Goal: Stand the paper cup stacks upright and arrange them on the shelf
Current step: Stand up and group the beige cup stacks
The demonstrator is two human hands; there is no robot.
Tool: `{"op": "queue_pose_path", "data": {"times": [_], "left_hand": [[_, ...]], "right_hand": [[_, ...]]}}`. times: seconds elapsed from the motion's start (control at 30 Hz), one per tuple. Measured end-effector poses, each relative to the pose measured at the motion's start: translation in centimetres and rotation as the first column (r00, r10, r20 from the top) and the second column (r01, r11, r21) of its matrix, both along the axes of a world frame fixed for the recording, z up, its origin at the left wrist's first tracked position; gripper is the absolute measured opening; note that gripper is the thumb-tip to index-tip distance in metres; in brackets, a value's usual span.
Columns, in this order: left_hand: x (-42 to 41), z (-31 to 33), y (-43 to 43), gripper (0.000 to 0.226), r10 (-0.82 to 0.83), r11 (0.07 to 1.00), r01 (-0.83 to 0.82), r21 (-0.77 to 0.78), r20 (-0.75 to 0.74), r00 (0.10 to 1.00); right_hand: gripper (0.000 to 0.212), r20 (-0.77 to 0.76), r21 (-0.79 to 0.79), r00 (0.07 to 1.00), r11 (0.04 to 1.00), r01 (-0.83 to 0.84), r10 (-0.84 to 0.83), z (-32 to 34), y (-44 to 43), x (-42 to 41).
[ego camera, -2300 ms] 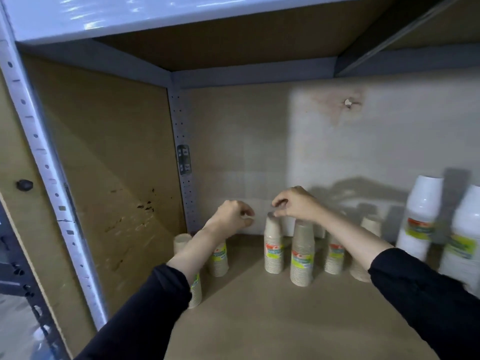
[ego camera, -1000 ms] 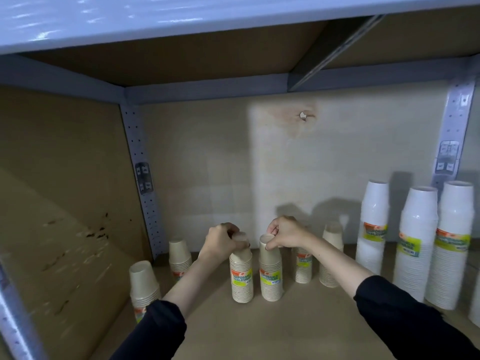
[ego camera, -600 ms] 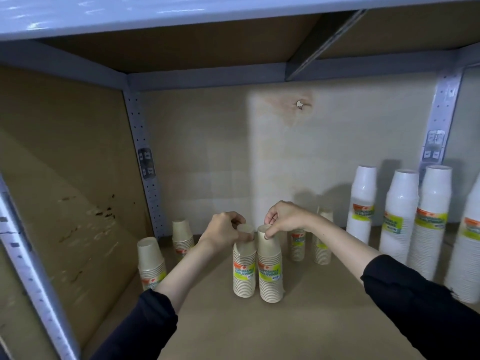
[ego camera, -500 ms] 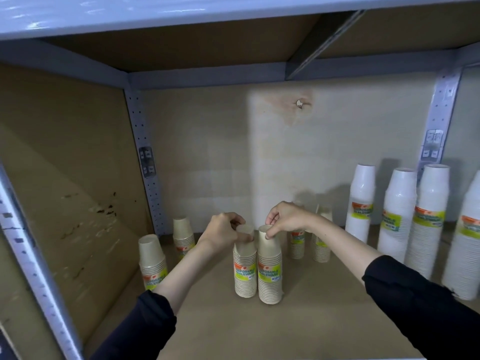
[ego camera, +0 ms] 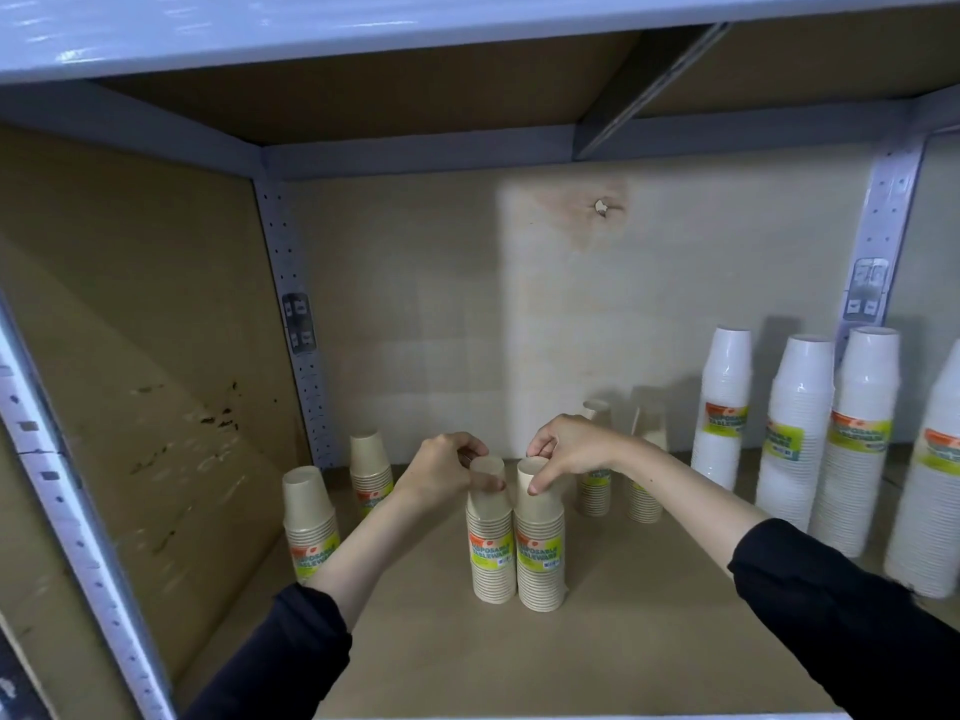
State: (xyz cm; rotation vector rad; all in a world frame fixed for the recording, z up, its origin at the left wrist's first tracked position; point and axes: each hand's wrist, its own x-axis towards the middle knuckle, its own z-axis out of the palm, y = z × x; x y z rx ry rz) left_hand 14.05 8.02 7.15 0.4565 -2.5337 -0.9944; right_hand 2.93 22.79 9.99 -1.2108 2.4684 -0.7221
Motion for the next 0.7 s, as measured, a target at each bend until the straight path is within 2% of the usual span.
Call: {"op": "queue_pose_path", "data": {"times": [0.27,0.57,0.7], "left_hand": [[-0.1,0.26,0.15,0.042,-0.016,1.0,0.016,-0.023,0.014,1.0],[-0.01,0.25,0.02,0.039,-0.015,1.0,0.016,-0.021,0.034,0.999],[-0.29,0.9,0.03,0.05,-0.039,0.996,0.046,-0.074,0.091,0.995]], "right_hand": [[0.039,-0.065,0.003,0.998,1.0,0.003,-0.003,0.37,-0.19,-0.04],[0.039,-0.034,-0.02,0.999,1.0,0.021,-0.021,0.1,-0.11,-0.35],[0.04,-0.012,-0.037,1.0,0.999,0.022,-0.023,0.5,0.14,-0.52]]}}
